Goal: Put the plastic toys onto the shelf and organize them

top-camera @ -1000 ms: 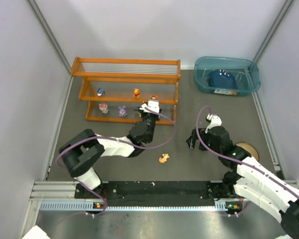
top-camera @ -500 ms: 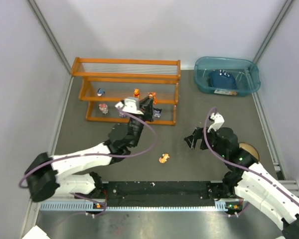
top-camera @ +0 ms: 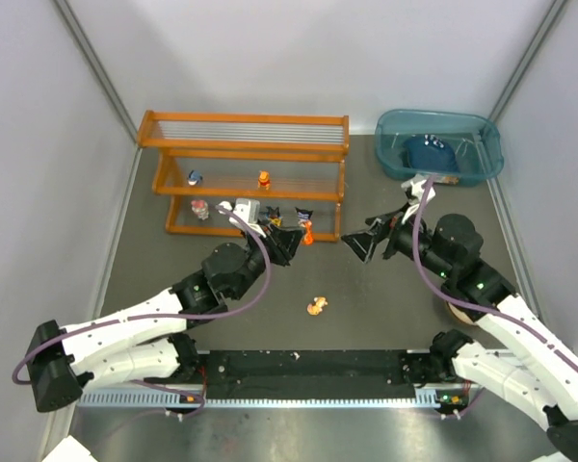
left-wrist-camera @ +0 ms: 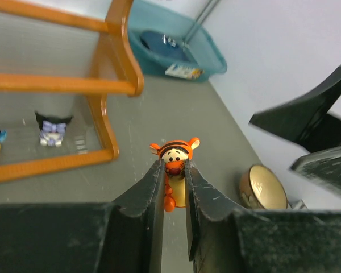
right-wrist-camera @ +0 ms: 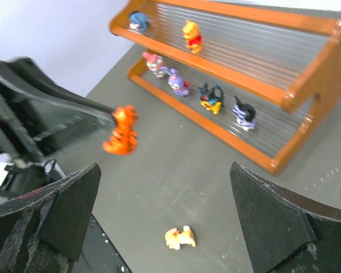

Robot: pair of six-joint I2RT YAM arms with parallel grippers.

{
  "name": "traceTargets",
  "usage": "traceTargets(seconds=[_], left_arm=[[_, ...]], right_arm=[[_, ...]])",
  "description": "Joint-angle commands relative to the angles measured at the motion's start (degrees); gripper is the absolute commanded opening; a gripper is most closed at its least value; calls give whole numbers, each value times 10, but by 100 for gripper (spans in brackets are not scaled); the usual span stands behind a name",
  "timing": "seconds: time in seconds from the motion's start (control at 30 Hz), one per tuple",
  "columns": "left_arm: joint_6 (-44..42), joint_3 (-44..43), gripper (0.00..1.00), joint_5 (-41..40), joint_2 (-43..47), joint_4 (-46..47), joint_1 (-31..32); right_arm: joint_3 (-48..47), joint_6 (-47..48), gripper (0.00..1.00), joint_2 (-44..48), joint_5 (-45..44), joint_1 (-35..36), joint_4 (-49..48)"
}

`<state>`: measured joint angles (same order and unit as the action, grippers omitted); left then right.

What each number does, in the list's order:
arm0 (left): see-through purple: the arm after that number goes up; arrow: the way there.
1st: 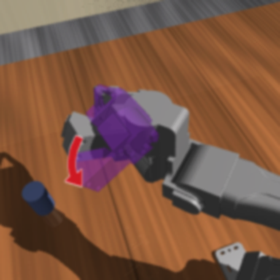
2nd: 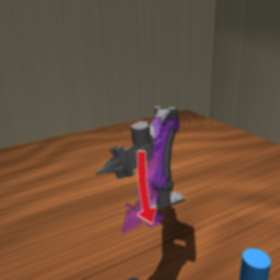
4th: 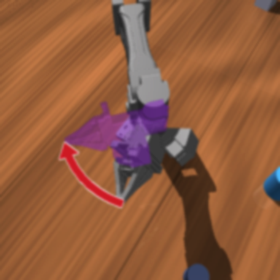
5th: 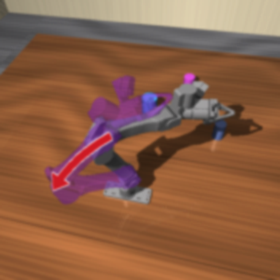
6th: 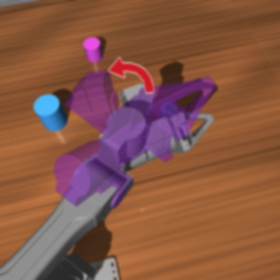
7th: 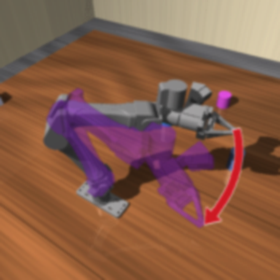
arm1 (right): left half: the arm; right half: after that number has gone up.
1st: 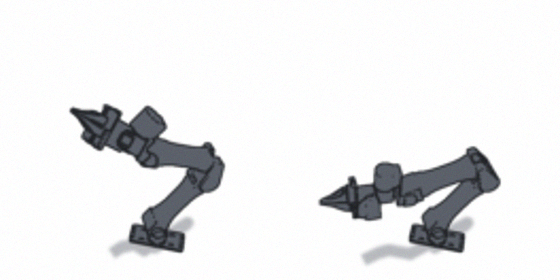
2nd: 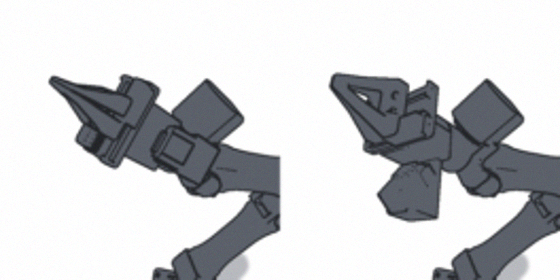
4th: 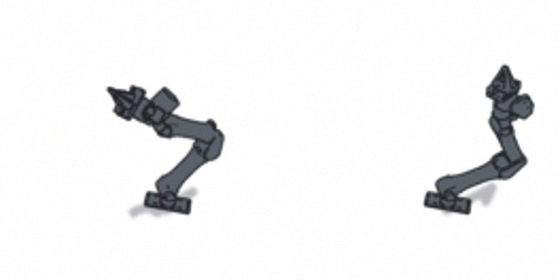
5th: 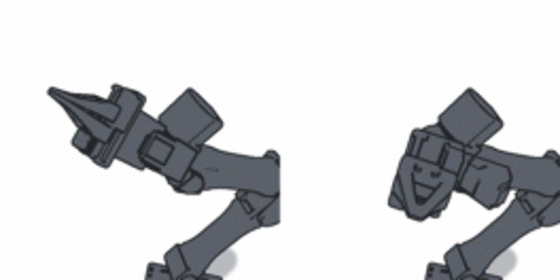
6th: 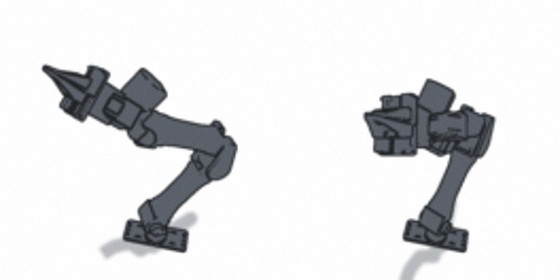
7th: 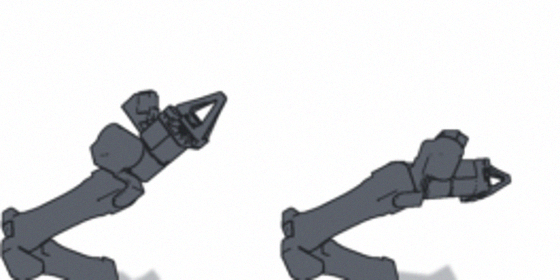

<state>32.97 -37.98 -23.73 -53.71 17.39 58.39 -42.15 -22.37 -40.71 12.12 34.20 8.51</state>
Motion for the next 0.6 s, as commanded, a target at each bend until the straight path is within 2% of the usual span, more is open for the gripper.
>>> traceTargets(seconds=[0.0,0.3,0.57], left_arm=[[48,8,0,26,14,-2,9],[50,-14,0,45,0,16,12],[75,-30,0,68,-17,23,18]], right_arm=[[-58,27,98,-29,-2,45,-5],[-54,11,91,-53,-17,83,-13],[-57,14,87,-75,-10,89,-14]])
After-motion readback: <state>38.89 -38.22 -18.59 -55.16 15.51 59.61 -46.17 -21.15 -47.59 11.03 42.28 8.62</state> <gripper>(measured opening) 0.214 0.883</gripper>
